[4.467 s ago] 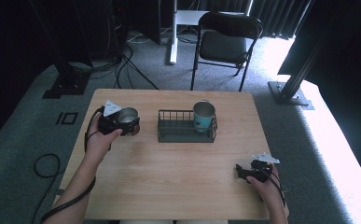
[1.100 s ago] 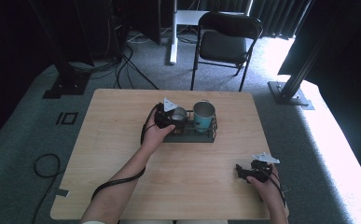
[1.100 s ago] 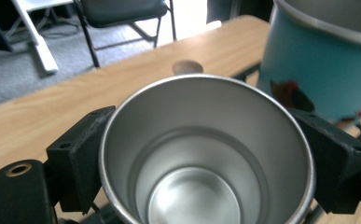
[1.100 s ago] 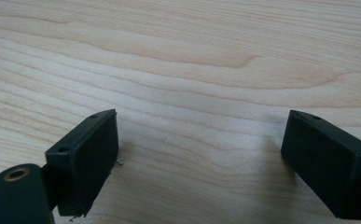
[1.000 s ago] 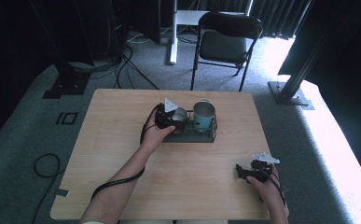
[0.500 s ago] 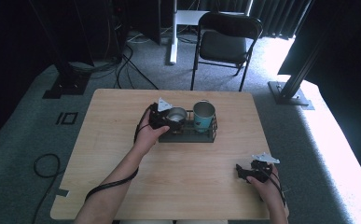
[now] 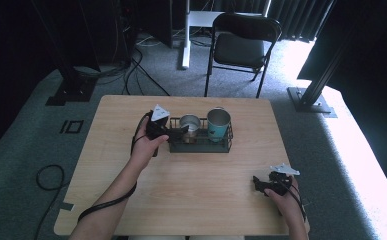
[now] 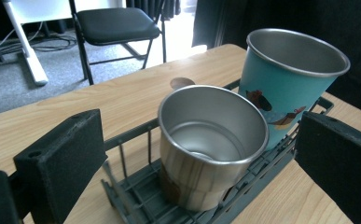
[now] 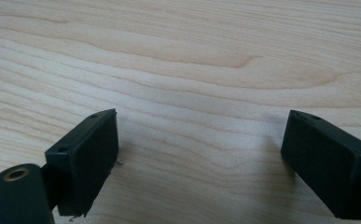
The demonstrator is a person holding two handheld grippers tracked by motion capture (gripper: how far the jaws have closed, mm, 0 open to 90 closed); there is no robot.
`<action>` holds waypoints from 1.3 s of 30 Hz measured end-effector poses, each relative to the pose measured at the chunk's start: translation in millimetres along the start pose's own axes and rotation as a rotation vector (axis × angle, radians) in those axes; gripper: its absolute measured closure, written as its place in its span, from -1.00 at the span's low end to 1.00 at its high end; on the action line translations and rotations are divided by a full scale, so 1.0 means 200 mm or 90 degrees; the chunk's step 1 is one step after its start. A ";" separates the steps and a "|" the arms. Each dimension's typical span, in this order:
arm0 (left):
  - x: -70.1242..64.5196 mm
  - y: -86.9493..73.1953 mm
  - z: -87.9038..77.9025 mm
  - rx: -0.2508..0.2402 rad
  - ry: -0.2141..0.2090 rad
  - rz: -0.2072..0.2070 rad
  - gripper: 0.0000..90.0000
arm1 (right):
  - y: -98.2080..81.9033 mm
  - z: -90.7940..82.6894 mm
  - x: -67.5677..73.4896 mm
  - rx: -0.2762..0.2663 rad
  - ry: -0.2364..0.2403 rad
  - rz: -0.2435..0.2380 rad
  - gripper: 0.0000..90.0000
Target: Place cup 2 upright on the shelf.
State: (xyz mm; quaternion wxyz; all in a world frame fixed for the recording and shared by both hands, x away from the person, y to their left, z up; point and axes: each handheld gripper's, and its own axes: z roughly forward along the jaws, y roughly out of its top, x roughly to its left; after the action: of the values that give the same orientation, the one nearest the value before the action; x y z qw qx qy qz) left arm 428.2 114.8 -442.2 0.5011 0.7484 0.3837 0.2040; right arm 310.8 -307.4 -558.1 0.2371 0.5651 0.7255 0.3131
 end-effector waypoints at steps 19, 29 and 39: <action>0.11 -0.09 -0.14 0.011 0.035 -0.002 -0.94 | 0.00 0.00 0.00 0.000 0.000 0.000 -0.76; 0.11 -0.16 -0.19 0.023 0.044 -0.006 -0.94 | 0.00 0.00 0.00 0.000 0.000 0.000 -0.76; 0.15 -0.24 -0.26 0.030 0.056 -0.019 -0.94 | 0.00 0.00 0.00 0.000 0.000 0.000 -0.76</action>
State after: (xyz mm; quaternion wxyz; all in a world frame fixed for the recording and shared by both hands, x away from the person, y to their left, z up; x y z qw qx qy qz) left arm 393.0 177.9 -467.6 0.4689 0.7447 0.4210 0.2199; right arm 310.9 -307.5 -558.1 0.2371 0.5648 0.7257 0.3132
